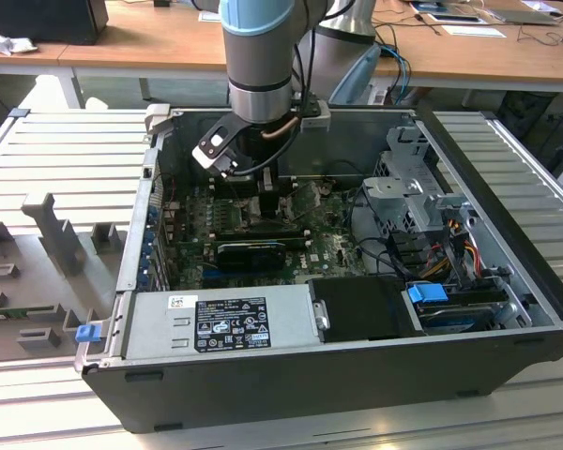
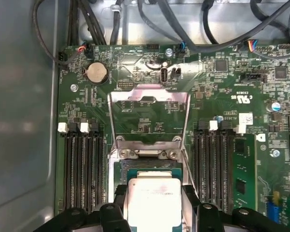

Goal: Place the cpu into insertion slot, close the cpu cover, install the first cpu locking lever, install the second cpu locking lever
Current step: 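Place the cpu into insertion slot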

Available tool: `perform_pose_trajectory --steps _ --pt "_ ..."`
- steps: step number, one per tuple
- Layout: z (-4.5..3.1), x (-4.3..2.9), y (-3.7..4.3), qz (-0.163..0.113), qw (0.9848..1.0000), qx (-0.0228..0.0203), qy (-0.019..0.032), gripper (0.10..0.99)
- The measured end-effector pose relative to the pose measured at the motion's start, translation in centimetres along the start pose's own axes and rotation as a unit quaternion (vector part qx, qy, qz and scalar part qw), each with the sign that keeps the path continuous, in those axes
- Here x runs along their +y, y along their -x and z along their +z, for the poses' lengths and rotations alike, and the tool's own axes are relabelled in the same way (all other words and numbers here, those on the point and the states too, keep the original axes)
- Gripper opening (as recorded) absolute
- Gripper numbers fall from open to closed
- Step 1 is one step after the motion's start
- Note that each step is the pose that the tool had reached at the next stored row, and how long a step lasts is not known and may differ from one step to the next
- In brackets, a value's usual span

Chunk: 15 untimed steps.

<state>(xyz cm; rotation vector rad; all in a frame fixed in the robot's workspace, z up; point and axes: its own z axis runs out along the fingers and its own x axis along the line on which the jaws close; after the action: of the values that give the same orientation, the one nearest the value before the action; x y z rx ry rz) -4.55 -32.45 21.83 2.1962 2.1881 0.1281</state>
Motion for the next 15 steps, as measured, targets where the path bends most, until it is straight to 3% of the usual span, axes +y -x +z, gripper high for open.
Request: perform_pose_trajectory --steps 5,15 --pt "1.05 -0.1 -0.1 0.006 1.0 -0.0008 0.0 0.529" --pt "1.76 -0.14 -0.25 -0.001 1.0 -0.0004 -0.0002 0.529"
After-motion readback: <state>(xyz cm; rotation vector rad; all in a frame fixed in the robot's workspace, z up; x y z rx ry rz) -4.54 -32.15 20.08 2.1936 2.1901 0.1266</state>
